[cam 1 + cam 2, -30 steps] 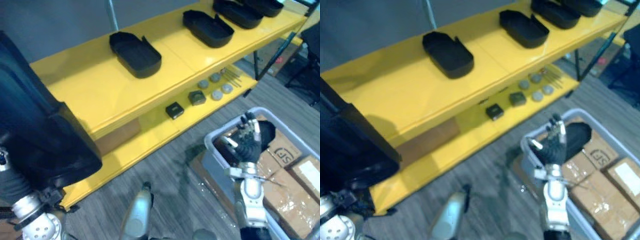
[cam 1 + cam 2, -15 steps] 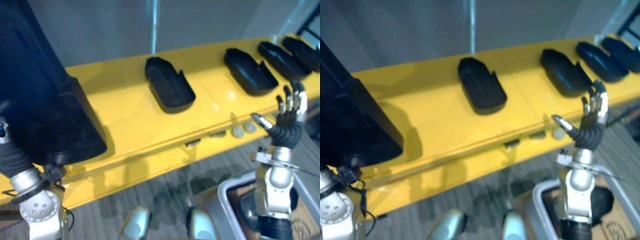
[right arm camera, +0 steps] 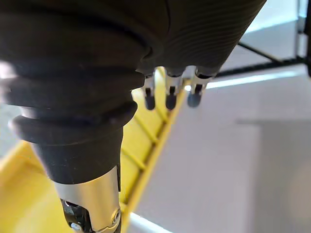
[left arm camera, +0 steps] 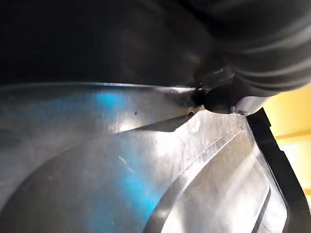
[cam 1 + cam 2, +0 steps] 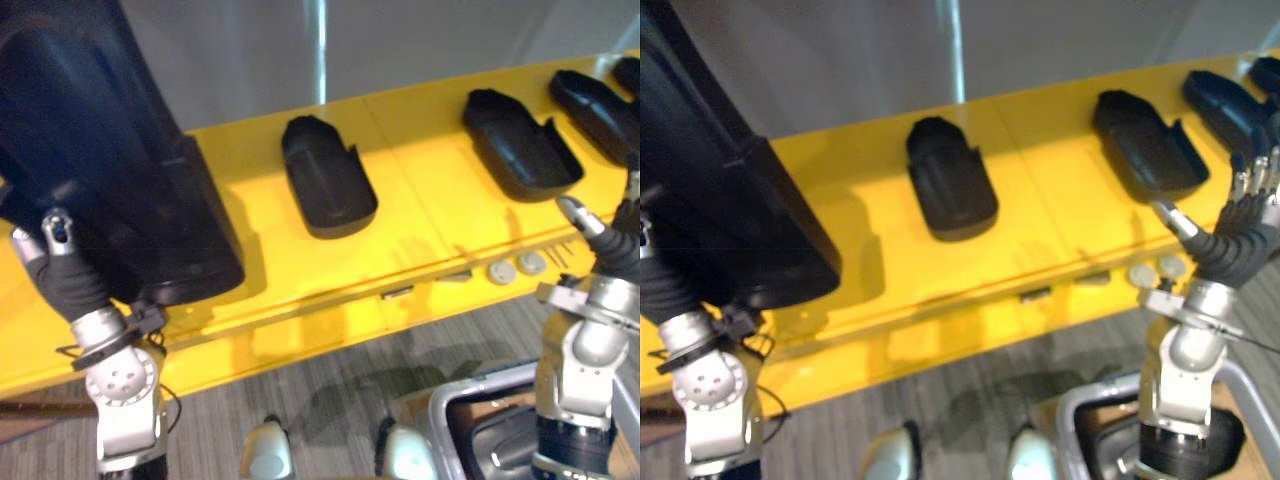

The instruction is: Walk over and take plastic housings, then place them on the shelf

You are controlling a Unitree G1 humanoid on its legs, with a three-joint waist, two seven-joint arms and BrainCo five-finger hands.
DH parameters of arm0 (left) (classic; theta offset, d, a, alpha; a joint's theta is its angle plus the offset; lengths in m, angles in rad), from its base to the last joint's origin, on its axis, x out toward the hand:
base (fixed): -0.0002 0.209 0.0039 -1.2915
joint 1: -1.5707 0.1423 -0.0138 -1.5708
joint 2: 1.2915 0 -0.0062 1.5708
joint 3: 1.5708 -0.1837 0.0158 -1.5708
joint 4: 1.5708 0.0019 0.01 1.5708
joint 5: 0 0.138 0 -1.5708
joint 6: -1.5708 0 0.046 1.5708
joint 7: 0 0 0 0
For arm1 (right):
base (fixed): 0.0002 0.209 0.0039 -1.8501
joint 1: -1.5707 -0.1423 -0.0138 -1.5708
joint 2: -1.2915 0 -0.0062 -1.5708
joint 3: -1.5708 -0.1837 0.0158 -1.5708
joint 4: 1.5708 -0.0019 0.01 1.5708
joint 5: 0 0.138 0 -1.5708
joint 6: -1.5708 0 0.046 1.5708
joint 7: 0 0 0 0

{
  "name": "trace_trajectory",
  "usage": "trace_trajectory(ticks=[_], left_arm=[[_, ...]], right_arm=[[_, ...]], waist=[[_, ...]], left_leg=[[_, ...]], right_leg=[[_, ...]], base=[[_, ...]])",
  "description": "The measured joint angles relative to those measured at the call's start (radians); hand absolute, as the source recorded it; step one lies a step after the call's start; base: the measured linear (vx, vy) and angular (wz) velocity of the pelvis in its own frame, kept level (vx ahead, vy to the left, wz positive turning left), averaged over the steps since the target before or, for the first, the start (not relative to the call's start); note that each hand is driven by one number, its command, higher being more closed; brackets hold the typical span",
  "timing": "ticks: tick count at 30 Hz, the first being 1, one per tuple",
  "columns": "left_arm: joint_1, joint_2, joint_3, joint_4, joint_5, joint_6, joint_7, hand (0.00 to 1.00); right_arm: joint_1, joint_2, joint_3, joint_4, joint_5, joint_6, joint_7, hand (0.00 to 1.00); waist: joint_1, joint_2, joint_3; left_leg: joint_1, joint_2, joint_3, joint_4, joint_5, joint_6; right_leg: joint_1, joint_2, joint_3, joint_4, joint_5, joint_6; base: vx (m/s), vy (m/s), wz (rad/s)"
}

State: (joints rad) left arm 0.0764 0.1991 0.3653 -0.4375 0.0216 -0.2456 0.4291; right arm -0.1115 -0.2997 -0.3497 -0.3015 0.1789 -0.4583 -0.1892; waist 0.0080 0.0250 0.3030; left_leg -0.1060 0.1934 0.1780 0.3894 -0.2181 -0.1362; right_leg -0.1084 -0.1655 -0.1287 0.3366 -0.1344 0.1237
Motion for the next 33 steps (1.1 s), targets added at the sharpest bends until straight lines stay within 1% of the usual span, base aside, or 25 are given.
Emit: trace_trajectory(ticks=[1,2,3,4,5,6,8,9,10,11,12,13,14,15,17,18,20,21,23,24,26,28,29,32,33], left_arm=[[0.001,0.0,0.006,0.0,0.001,0.02,-0.003,1.0],[0.001,0.0,0.022,0.001,0.011,0.057,-0.007,1.0],[0.002,0.001,0.04,0.001,0.012,0.109,-0.025,1.0],[0.002,0.001,0.053,0.004,0.012,0.138,-0.042,1.0],[0.003,0.01,0.07,0.016,0.007,0.196,-0.066,1.0],[0.004,0.019,0.077,0.03,-0.005,0.221,-0.077,1.0],[0.004,0.061,0.107,0.108,-0.025,0.307,-0.112,1.0],[-0.001,0.099,0.12,0.197,-0.032,0.348,-0.131,1.0],[-0.022,0.159,0.13,0.343,-0.074,0.395,-0.152,1.0],[-0.029,0.171,0.132,0.374,-0.085,0.406,-0.158,1.0],[-0.063,0.214,0.135,0.483,-0.103,0.442,-0.173,1.0],[-0.079,0.231,0.135,0.528,-0.118,0.458,-0.178,1.0],[-0.117,0.264,0.134,0.608,-0.148,0.487,-0.19,1.0],[-0.159,0.289,0.132,0.669,-0.167,0.505,-0.202,1.0],[-0.205,0.314,0.126,0.733,-0.179,0.515,-0.218,1.0],[-0.231,0.33,0.116,0.764,-0.179,0.516,-0.222,1.0],[-0.286,0.366,0.079,0.828,-0.18,0.522,-0.241,1.0],[-0.323,0.382,0.051,0.865,-0.18,0.542,-0.251,1.0],[-0.37,0.391,0.03,0.92,-0.176,0.557,-0.272,1.0],[-0.388,0.396,0.017,0.943,-0.175,0.561,-0.281,1.0],[-0.451,0.416,-0.041,1.019,-0.162,0.597,-0.329,1.0],[-0.486,0.424,-0.073,1.052,-0.149,0.618,-0.361,1.0],[-0.507,0.425,-0.082,1.059,-0.125,0.643,-0.387,1.0],[-0.573,0.438,-0.115,1.098,-0.11,0.712,-0.43,1.0],[-0.586,0.453,-0.125,1.111,-0.089,0.728,-0.448,1.0]], right_arm=[[0.008,0.0,-0.002,-0.01,0.0,0.0,0.001,0.0],[0.023,0.0,-0.003,-0.028,-0.003,-0.001,0.003,0.0],[0.036,0.0,-0.003,-0.04,-0.008,0.001,0.003,0.0],[0.039,0.0,-0.003,-0.044,-0.009,0.002,0.004,0.0],[0.047,0.0,-0.003,-0.046,-0.017,0.007,0.007,0.0],[0.052,0.0,-0.003,-0.046,-0.026,0.012,0.008,0.0],[0.069,0.0,-0.003,-0.047,-0.038,0.043,0.015,0.0],[0.081,-0.001,-0.003,-0.047,-0.035,0.059,0.018,0.0],[0.099,-0.008,-0.004,-0.046,-0.031,0.076,0.026,0.0],[0.102,-0.011,-0.005,-0.046,-0.028,0.079,0.03,0.0],[0.113,-0.021,-0.013,-0.044,-0.023,0.088,0.044,0.0],[0.116,-0.025,-0.017,-0.044,-0.013,0.091,0.051,0.0],[0.118,-0.032,-0.022,-0.042,0.008,0.093,0.064,0.0],[0.119,-0.043,-0.022,-0.036,0.024,0.093,0.076,0.0],[0.131,-0.053,-0.021,-0.03,0.027,0.094,0.096,0.0],[0.137,-0.056,-0.018,-0.029,0.044,0.094,0.11,0.0],[0.135,-0.063,-0.012,-0.015,0.051,0.094,0.128,0.0],[0.134,-0.07,-0.005,0.007,0.061,0.094,0.14,0.0],[0.129,-0.085,0.023,0.022,0.078,0.098,0.154,0.0],[0.127,-0.089,0.033,0.025,0.084,0.1,0.159,0.0],[0.117,-0.104,0.068,0.046,0.084,0.114,0.176,0.0],[0.107,-0.106,0.084,0.047,0.087,0.116,0.187,0.0],[0.095,-0.109,0.099,0.048,0.09,0.118,0.19,0.0],[0.084,-0.124,0.12,0.057,0.114,0.118,0.192,0.0],[0.082,-0.127,0.121,0.059,0.124,0.119,0.192,0.0]], waist=[[-0.003,0.0,0.0],[-0.005,0.0,0.0],[-0.005,0.001,-0.001],[-0.006,0.002,-0.001],[-0.005,0.002,-0.001],[-0.005,0.002,-0.002],[-0.002,0.002,-0.005],[-0.003,0.009,-0.019],[-0.009,0.018,-0.036],[-0.009,0.02,-0.04],[-0.011,0.027,-0.054],[-0.017,0.029,-0.064],[-0.025,0.03,-0.077],[-0.027,0.029,-0.078],[-0.03,0.026,-0.092],[-0.044,0.024,-0.104],[-0.056,0.024,-0.104],[-0.064,0.023,-0.105],[-0.078,0.023,-0.105],[-0.079,0.023,-0.105],[-0.082,0.023,-0.105],[-0.09,0.023,-0.105],[-0.101,0.023,-0.105],[-0.11,0.022,-0.106],[-0.112,0.022,-0.106]], left_leg=[[0.001,-0.004,0.0,0.0,0.0,0.0],[0.001,-0.009,0.0,-0.001,-0.001,0.003],[0.002,-0.014,0.0,-0.003,-0.001,0.004],[0.002,-0.015,0.0,-0.006,-0.001,0.004],[0.005,-0.016,0.0,-0.016,0.002,0.008],[0.007,-0.018,0.0,-0.02,0.003,0.01],[0.02,-0.027,0.015,-0.044,0.012,0.013],[0.027,-0.029,0.025,-0.06,0.018,0.014],[0.044,-0.033,0.037,-0.08,0.026,0.014],[0.046,-0.033,0.04,-0.083,0.026,0.013],[0.056,-0.032,0.052,-0.095,0.028,0.012],[0.056,-0.033,0.053,-0.101,0.03,0.012],[0.062,-0.034,0.058,-0.114,0.035,0.012],[0.084,-0.034,0.075,-0.129,0.038,0.011],[0.108,-0.035,0.091,-0.146,0.039,0.009],[0.109,-0.039,0.092,-0.156,0.044,0.012],[0.119,-0.044,0.101,-0.17,0.05,0.014],[0.13,-0.049,0.107,-0.185,0.058,0.015],[0.131,-0.05,0.114,-0.192,0.063,0.016],[0.131,-0.05,0.12,-0.191,0.063,0.016],[0.135,-0.046,0.137,-0.192,0.064,0.014],[0.138,-0.047,0.141,-0.192,0.064,0.014],[0.138,-0.047,0.142,-0.192,0.065,0.014],[0.139,-0.047,0.15,-0.192,0.065,0.014],[0.139,-0.047,0.154,-0.192,0.065,0.014]], right_leg=[[0.005,0.0,0.0,-0.01,0.006,0.002],[0.015,-0.004,0.0,-0.027,0.016,0.008],[0.024,-0.008,-0.002,-0.046,0.027,0.012],[0.029,-0.008,-0.002,-0.057,0.033,0.013],[0.039,-0.009,-0.004,-0.078,0.043,0.017],[0.044,-0.01,-0.005,-0.089,0.048,0.019],[0.05,-0.012,0.0,-0.111,0.061,0.02],[0.053,-0.012,0.004,-0.129,0.071,0.021],[0.059,-0.011,0.015,-0.148,0.079,0.023],[0.059,-0.011,0.017,-0.15,0.081,0.023],[0.061,-0.009,0.024,-0.16,0.087,0.023],[0.061,-0.009,0.024,-0.166,0.09,0.023],[0.061,-0.008,0.025,-0.176,0.098,0.02],[0.069,-0.007,0.033,-0.178,0.099,0.02],[0.078,-0.008,0.05,-0.186,0.1,0.021],[0.077,-0.009,0.05,-0.192,0.103,0.021],[0.076,-0.011,0.057,-0.194,0.109,0.021],[0.077,-0.013,0.064,-0.195,0.114,0.021],[0.076,-0.016,0.076,-0.206,0.12,0.023],[0.075,-0.016,0.078,-0.212,0.122,0.024],[0.073,-0.009,0.098,-0.228,0.135,0.025],[0.073,-0.008,0.103,-0.228,0.137,0.025],[0.073,-0.008,0.104,-0.228,0.137,0.026],[0.069,-0.007,0.111,-0.228,0.14,0.026],[0.066,-0.006,0.115,-0.228,0.141,0.025]], base=[[-0.01,0.065,-0.05],[-0.01,0.065,0.04],[-0.01,0.071,0.03],[-0.01,0.066,0.04],[-0.01,0.04,0.03],[-0.01,0.04,-0.02],[0.0,0.03,-0.1],[0.05,0.023,-0.18],[0.06,0.015,-0.17],[0.07,0.014,-0.23],[0.05,0.007,-0.14],[0.06,0.005,-0.14],[0.05,0.004,-0.14],[0.04,0.005,-0.22],[0.03,0.015,-0.23],[0.02,0.012,-0.1],[-0.01,0.012,-0.09],[-0.03,0.016,-0.12],[-0.03,0.012,-0.11],[-0.04,0.006,-0.19],[-0.05,-0.002,-0.23],[-0.03,0.001,-0.1],[-0.02,-0.001,-0.04],[-0.01,0.004,-0.06],[0.0,0.004,-0.09]])
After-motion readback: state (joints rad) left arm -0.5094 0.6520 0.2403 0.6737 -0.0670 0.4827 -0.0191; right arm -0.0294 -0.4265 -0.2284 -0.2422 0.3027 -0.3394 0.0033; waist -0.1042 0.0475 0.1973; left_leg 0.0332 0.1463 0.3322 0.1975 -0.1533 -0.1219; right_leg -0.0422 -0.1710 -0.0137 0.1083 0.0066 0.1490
